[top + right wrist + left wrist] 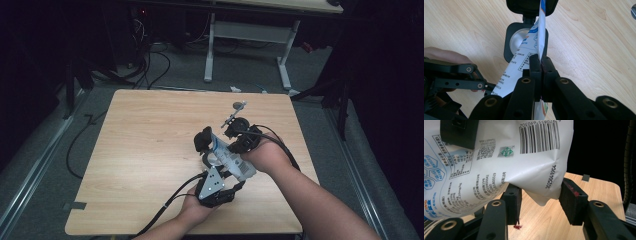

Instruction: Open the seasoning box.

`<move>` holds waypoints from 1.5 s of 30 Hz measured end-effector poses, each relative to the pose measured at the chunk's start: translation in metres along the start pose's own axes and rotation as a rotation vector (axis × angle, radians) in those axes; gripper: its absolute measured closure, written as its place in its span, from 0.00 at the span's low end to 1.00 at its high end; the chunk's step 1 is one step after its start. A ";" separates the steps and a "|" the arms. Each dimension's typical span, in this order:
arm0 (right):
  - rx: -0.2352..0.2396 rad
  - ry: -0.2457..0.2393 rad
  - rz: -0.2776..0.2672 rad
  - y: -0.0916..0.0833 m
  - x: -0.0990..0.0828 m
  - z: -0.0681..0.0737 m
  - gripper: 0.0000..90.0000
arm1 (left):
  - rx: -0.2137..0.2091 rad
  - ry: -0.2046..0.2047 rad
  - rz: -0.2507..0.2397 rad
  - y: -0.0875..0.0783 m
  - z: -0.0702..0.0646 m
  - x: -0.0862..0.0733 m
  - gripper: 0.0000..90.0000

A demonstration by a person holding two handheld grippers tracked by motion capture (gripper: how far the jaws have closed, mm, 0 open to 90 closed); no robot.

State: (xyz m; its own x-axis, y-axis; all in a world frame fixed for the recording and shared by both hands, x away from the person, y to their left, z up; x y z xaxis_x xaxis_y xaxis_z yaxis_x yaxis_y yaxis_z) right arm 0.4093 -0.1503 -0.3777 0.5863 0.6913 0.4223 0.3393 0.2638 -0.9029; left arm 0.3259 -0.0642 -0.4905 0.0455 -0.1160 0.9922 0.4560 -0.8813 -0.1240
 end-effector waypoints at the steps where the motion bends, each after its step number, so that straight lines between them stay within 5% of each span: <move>1: 0.000 0.001 0.000 0.000 0.000 0.000 1.00 | 0.001 0.002 0.002 0.000 0.000 -0.001 0.60; 45: 0.053 0.051 -0.013 0.005 -0.026 0.007 0.99 | -0.009 -0.032 0.128 -0.001 0.005 -0.038 0.60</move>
State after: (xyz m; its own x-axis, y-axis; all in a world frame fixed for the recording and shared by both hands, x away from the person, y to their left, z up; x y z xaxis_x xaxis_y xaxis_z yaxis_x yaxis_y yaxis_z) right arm 0.3906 -0.1618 -0.3933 0.6193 0.6528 0.4363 0.3086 0.3085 -0.8998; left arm 0.3282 -0.0560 -0.5281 0.1308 -0.2134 0.9682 0.4369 -0.8642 -0.2495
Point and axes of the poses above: each handheld gripper's, and its own axes: y roughly forward along the jaws, x roughly out of its top, z roughly to its left, the point moved 4 cm from there along y, roughly forward along the jaws, and after that the axes turned 5 degrees about -z, right-handed, at the moved point
